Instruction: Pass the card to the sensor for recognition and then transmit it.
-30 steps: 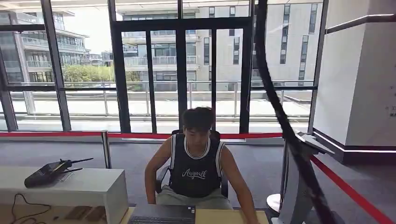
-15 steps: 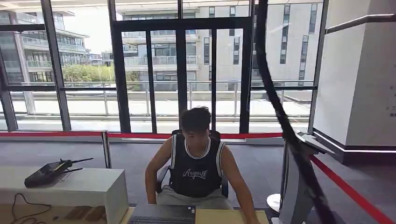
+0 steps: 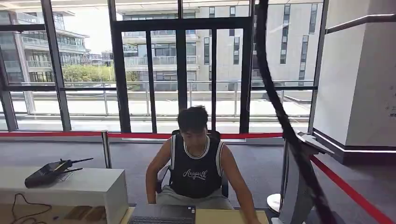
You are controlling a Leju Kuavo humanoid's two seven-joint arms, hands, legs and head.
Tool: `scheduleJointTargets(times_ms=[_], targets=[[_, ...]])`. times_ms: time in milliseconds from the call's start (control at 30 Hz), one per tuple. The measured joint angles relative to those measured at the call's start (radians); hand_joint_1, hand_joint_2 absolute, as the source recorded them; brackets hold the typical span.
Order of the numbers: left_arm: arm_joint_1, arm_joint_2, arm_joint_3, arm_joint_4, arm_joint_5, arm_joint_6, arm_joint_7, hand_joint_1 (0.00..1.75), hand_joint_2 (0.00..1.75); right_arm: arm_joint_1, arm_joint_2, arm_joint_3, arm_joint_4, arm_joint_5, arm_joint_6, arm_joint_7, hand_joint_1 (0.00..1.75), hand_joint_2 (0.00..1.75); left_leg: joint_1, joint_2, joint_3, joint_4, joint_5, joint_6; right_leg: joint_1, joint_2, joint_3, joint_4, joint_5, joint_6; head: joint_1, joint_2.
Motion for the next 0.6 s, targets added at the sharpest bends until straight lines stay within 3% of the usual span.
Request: scheduleJointTargets(times_ms=[600], targets=[[0.0, -0.002, 0.0, 0.0, 0.003, 0.003, 0.0, 0.0, 0.0, 0.018, 0.041, 0.002, 0.081, -0.015, -0.013, -0.027, 1.75, 1.75, 0.0, 0.0, 0.002, 0.0, 0.0, 0.0, 0.0, 0.0, 0.002, 0.0, 0.0, 0.0, 0.001, 0.0]])
